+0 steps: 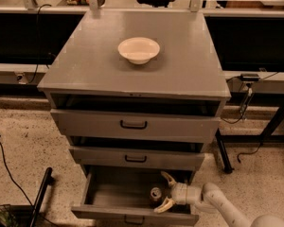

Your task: Place orange can into bottom drawer

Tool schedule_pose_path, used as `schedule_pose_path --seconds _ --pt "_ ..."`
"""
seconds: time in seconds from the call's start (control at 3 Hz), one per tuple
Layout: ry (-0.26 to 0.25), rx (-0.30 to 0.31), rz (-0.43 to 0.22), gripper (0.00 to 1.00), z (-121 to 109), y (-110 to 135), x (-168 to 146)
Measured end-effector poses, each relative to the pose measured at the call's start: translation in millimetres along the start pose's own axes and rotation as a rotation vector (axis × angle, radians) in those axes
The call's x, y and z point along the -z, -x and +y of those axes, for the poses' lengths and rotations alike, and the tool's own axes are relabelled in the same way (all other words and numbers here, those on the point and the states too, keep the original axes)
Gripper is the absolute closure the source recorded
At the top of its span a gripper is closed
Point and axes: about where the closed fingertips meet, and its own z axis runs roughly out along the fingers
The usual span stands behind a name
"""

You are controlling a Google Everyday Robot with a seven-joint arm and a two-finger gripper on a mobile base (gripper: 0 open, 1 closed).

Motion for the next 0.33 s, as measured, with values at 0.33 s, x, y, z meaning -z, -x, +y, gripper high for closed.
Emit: schedule_pose_path --seconds 0.33 --pt "0.000 0.000 0.000 0.00 0.0 0.0 0.0"
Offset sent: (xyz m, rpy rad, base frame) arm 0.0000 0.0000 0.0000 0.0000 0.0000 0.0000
